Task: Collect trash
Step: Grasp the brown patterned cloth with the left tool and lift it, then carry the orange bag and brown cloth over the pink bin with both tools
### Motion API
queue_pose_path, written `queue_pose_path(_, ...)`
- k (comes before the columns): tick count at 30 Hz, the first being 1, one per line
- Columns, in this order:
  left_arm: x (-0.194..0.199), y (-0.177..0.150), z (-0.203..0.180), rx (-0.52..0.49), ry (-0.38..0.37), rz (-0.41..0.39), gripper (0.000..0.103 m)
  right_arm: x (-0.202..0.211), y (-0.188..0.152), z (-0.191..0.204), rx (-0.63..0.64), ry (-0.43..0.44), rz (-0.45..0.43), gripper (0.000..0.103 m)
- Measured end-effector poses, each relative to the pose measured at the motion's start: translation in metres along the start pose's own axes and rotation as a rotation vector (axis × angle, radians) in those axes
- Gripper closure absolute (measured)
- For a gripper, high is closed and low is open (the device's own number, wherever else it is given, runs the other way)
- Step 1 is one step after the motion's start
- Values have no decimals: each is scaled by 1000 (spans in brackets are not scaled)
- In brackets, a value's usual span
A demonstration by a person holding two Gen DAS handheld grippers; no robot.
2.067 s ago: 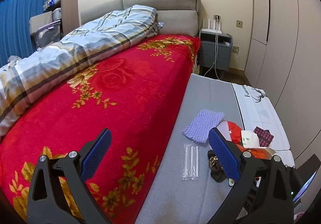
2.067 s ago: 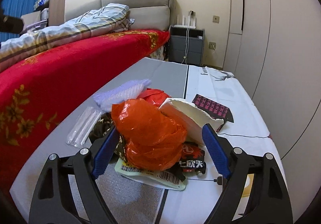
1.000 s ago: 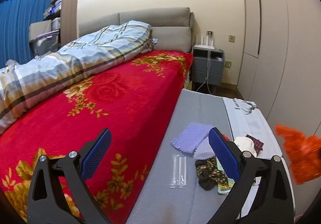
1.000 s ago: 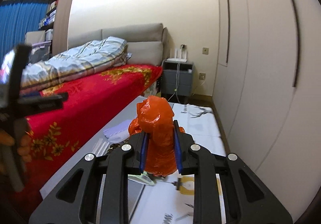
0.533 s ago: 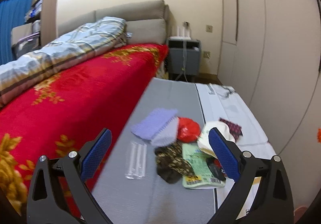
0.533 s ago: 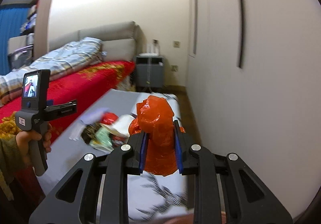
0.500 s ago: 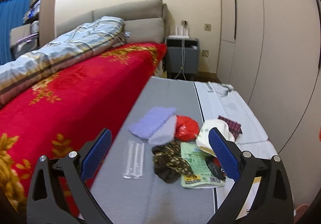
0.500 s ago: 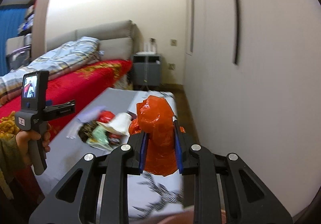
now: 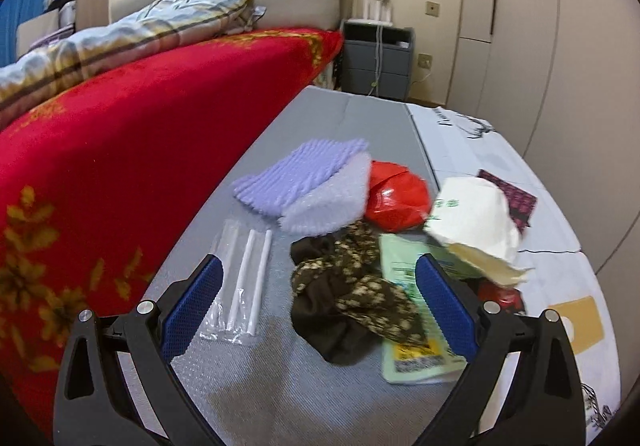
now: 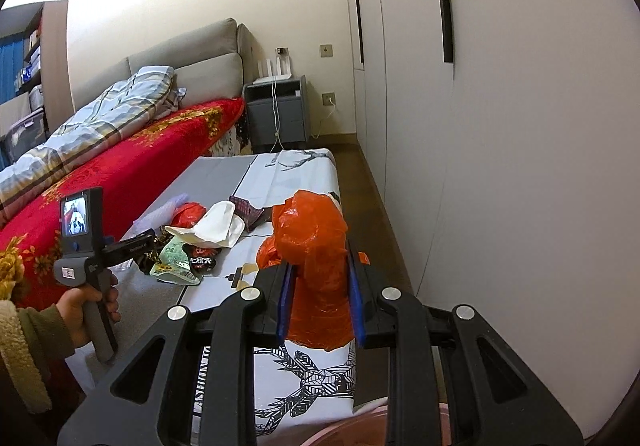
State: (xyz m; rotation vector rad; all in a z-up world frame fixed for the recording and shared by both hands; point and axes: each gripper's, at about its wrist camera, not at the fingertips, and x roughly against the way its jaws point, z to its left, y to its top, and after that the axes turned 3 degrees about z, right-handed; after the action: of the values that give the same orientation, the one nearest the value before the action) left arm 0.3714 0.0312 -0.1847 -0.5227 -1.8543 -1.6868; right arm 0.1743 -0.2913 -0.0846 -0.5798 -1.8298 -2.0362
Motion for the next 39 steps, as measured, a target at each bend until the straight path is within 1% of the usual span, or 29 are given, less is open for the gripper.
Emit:
queue_pose_path(2,-6,2,2,12,-11,22,13,-4,-2,-2,-3,-2,12,79)
queue_pose_path(3,-8,2,2,16,-19,28,17,-6,-2,-1,-7,-1,17,79)
queue_pose_path(8,-17,3,-4,-2,-49,70,19,-10,-2,0,-15,12,27,79)
queue_pose_path(9,-20,2,-5,-6,-47,86,23,-9,-2,1,-15,14,27,79)
queue_pose_path(10,-22,2,-5,-5,-53,100,31,-9,-3,2,-11,15,27,79)
queue_pose_path(11,-24,2,-5,-4,-65,111,36,-9,-2,2,-7,14,27,79)
queue_pose_path(13,-28,2,-5,-4,-70,126,66,-9,-2,2,-5,16,26,79)
queue_pose_path(14,-28,2,-4,2,-73,123,72,-9,-2,2,-2,13,25,79)
queue_pose_path(15,-27,2,-3,4,-71,119,81,-10,-1,1,-3,11,26,79)
queue_pose_path(16,-26,3,-4,-3,-68,117,89,-10,-1,0,-7,11,26,79)
queue_pose_path(19,-22,6,-5,-8,-82,125,92,-9,1,-1,-6,9,21,79)
queue_pose_path(23,-1,14,-1,-8,-50,78,92,-6,1,3,4,14,9,79)
queue_pose_path(26,16,23,7,12,-29,74,92,-1,2,6,12,28,-4,79)
queue_pose_path(28,34,32,14,30,-21,70,92,3,4,6,16,40,-13,79)
queue_pose_path(31,65,46,20,40,-27,39,92,11,7,9,11,63,-29,79)
queue_pose_path(36,125,52,17,-26,-49,-4,92,32,11,15,9,93,-61,79)
queue_pose_path(39,164,47,15,-80,-55,-26,92,47,15,15,-20,104,-68,79)
